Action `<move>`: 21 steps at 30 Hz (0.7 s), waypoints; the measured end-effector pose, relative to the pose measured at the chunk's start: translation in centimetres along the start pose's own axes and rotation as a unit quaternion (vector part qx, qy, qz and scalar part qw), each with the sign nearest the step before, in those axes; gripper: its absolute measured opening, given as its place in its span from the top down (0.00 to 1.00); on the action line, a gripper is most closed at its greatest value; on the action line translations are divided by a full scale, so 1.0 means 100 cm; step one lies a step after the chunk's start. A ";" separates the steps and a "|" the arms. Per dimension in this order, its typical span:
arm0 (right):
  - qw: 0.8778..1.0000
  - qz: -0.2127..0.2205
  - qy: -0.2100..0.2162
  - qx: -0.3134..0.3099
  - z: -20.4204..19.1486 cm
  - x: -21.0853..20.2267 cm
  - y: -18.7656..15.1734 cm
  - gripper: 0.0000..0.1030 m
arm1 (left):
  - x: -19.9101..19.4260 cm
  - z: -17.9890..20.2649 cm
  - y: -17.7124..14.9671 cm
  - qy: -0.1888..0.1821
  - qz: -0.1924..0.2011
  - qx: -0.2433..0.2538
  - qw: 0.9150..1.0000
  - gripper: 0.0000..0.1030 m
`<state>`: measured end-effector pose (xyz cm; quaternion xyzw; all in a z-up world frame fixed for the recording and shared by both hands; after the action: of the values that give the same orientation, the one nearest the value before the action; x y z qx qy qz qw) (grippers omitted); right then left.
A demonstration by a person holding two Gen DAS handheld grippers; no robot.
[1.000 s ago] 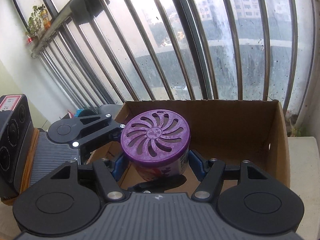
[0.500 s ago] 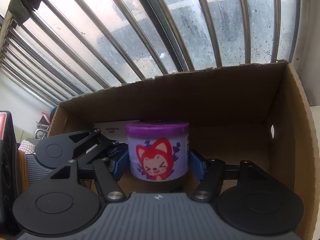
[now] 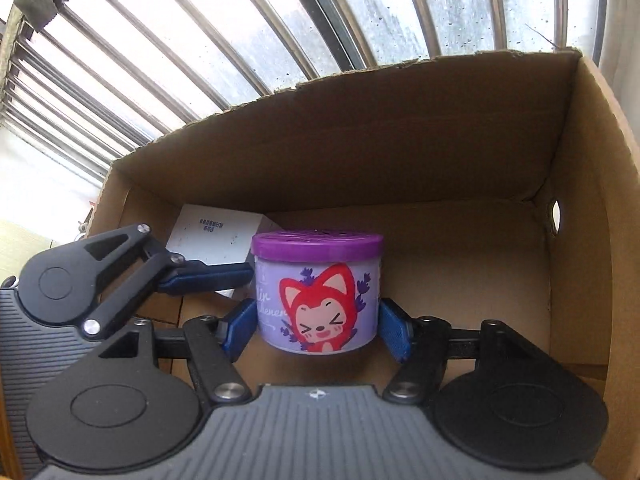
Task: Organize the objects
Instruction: 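Carry the jar into the cardboard box and open the right gripper, then reach the left gripper into the box and close on the jar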
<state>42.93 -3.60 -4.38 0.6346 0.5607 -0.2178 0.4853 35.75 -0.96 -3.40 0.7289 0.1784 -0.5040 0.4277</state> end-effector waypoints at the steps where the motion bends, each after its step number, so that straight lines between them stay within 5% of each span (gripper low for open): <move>1: 1.000 0.000 -0.001 -0.004 -0.002 -0.001 0.000 0.24 | -0.004 -0.002 -0.001 0.004 0.004 0.000 1.000 0.15; 10: 1.000 0.005 0.007 -0.005 -0.005 -0.020 0.001 0.18 | -0.015 -0.014 -0.014 0.004 0.013 -0.014 1.000 0.16; 16: 0.998 0.035 0.010 0.052 0.012 -0.029 0.014 0.18 | -0.021 -0.036 -0.004 -0.042 0.056 -0.107 0.992 0.16; 21: 0.993 0.070 0.009 0.097 0.024 -0.028 0.026 0.26 | -0.003 -0.047 0.005 -0.045 0.046 -0.150 0.987 0.28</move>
<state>45.16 -6.79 -2.16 0.7182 0.4955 -0.2313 0.4302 38.76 2.59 -2.34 0.6404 0.1984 -0.4837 0.5626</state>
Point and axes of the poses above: each gripper's, at about its wrist camera, not at the fingertips, and x roughly the way its jaws point, z to its right, y to its top, the point moved 7 cm from there along x, roughly the way its jaws point, and after that the axes turned 2 degrees about z, right-handed, at the moved point
